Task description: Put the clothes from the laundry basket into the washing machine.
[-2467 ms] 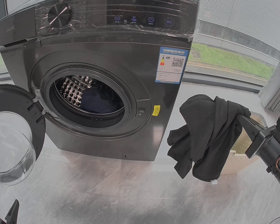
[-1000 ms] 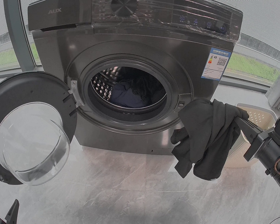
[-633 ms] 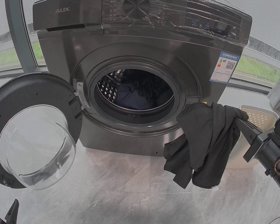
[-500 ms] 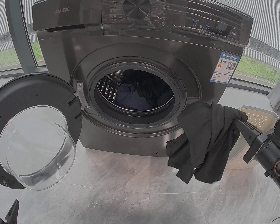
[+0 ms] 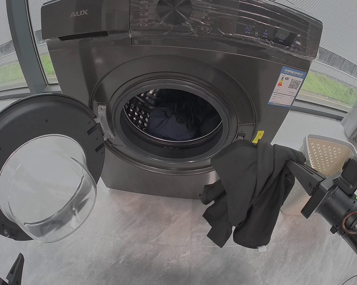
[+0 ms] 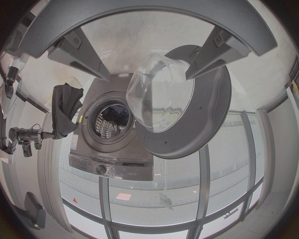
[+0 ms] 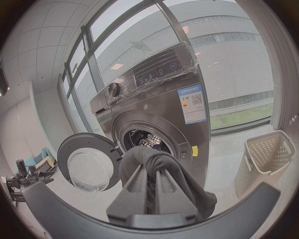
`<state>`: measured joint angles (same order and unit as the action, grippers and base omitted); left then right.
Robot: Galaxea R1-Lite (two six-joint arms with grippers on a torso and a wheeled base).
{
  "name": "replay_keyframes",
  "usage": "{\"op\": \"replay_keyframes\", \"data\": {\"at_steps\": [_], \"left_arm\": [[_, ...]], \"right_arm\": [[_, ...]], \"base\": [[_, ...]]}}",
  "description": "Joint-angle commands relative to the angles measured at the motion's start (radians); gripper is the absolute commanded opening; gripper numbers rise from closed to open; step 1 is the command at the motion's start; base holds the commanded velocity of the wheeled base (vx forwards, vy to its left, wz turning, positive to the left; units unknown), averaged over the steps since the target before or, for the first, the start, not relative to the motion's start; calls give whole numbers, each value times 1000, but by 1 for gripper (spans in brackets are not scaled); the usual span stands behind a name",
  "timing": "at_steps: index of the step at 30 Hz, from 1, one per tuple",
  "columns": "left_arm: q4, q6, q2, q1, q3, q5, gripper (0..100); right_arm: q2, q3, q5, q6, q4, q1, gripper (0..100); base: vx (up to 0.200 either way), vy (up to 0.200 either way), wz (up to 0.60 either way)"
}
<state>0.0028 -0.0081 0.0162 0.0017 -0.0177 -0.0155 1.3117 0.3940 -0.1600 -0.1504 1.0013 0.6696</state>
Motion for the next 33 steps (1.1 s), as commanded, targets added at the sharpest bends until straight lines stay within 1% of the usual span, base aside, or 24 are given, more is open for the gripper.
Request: {"op": "replay_keyframes", "data": {"at_steps": [1, 2, 3, 4, 6, 7, 9, 11, 12, 16, 19, 24, 27, 28, 29, 30, 31, 32, 33], "left_arm": [[0, 8, -16, 1, 18, -3, 100], [0, 11, -16, 1, 18, -6, 100], [0, 11, -16, 1, 18, -6, 100], [2, 19, -15, 1, 16, -9, 100], [0, 22, -7, 0, 16, -9, 100], [2, 25, -2, -2, 16, -9, 100], [0, 43, -9, -2, 18, -15, 100], [-4, 66, -16, 0, 18, -44, 100], [-4, 68, -16, 0, 18, -47, 100], [-6, 68, -16, 0, 18, -52, 100], [-6, 68, -16, 0, 18, -52, 100], [-7, 66, -16, 0, 18, -52, 100], [-9, 66, -16, 1, 18, -52, 100], [-27, 50, -16, 4, 8, -52, 100], [-89, 16, 2, 14, -31, -52, 100], [-170, -7, 39, 18, -99, -58, 100], [-251, -21, 103, 20, -174, -55, 100], [-274, -18, 128, 17, -199, -58, 100], [-291, -3, 209, 14, -262, -70, 100]], "right_arm": [[55, 23, -6, 0, 5, 42, 0], [75, 34, -10, -1, 14, 56, 0], [77, 35, -10, -1, 14, 58, 0], [103, 58, -15, 0, 16, 65, 0], [129, 83, -21, 2, 14, 67, 0], [149, 103, -38, 2, 16, 73, 0], [172, 135, -53, -5, 16, 96, 0], [181, 147, -55, -8, 16, 107, 0], [207, 184, -55, -23, 19, 116, 0], [256, 258, -56, -61, 26, 140, 0], [284, 282, -56, -66, 50, 153, 0], [314, 289, -56, -64, 99, 171, 0], [319, 290, -56, -63, 106, 173, 0], [325, 289, -56, -64, 108, 173, 0], [327, 287, -56, -64, 108, 173, 0], [327, 286, -56, -64, 109, 173, 0], [328, 289, -55, -64, 108, 173, 0], [328, 290, -55, -63, 109, 173, 0], [333, 298, -55, -63, 108, 174, 0]], "base": [[0, 0, 0], [0, 0, 0], [0, 0, 0], [0, 0, 0], [0, 0, 0], [0, 0, 0], [0, 0, 0], [0, 0, 0], [0, 0, 0], [0, 0, 0], [0, 0, 0], [0, 0, 0], [0, 0, 0], [0, 0, 0], [0, 0, 0], [0, 0, 0], [0, 0, 0], [0, 0, 0], [0, 0, 0]]}}
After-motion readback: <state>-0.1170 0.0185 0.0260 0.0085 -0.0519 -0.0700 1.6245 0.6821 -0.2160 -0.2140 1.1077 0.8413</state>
